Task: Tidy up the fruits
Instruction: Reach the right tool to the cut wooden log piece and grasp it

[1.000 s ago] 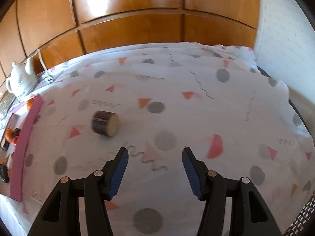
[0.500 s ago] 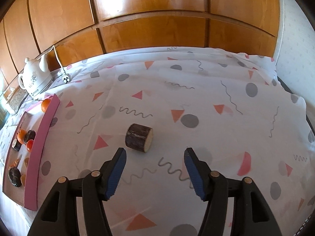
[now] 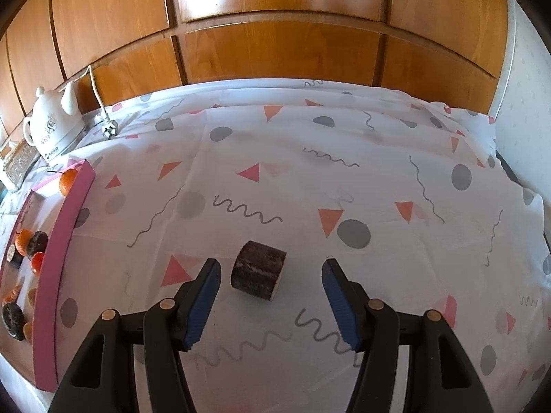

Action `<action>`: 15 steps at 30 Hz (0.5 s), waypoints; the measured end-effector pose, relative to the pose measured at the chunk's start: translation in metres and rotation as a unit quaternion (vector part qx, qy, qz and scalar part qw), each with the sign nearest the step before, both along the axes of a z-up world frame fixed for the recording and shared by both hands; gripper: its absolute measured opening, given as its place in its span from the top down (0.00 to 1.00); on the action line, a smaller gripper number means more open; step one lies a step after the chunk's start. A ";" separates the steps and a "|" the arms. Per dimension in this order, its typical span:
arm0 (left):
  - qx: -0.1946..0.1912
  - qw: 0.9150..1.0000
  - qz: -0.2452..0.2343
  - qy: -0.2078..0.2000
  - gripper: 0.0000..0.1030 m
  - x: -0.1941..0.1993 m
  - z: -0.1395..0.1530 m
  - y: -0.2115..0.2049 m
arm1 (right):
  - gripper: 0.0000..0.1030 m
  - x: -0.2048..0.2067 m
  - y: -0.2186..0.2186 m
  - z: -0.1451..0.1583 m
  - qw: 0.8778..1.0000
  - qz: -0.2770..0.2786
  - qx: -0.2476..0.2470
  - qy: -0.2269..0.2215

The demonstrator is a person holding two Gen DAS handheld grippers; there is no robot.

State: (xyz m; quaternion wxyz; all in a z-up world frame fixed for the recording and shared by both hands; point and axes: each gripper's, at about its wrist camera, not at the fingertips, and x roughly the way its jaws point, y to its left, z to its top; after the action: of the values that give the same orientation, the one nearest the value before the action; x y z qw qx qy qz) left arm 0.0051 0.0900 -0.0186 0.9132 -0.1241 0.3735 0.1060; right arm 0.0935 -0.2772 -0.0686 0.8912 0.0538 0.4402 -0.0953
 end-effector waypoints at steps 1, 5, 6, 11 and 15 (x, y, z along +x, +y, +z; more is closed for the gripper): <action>0.000 1.000 0.000 0.000 0.22 0.000 0.000 0.000 | 0.40 0.002 0.001 -0.001 1.000 0.000 -0.004 0.001; 0.000 1.000 0.001 -0.001 0.22 -0.001 0.000 0.000 | 0.40 0.007 0.002 -0.003 1.000 -0.003 -0.011 0.005; 0.000 1.000 0.001 -0.001 0.22 -0.001 0.000 0.000 | 0.40 0.008 0.002 -0.004 1.000 -0.003 -0.014 0.006; -0.003 1.000 0.001 0.002 0.22 -0.001 -0.002 0.002 | 0.40 0.009 0.001 -0.005 1.000 -0.007 -0.021 0.008; -0.003 1.000 -0.001 0.002 0.22 -0.001 -0.002 0.002 | 0.40 0.010 0.000 -0.006 1.000 -0.009 -0.023 0.008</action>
State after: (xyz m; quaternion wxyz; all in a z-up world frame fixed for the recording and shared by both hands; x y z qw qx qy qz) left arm 0.0038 0.0921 -0.0204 0.9123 -0.1263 0.3754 0.1044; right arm 0.1033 -0.2775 -0.0744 0.8876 0.0366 0.4446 -0.1143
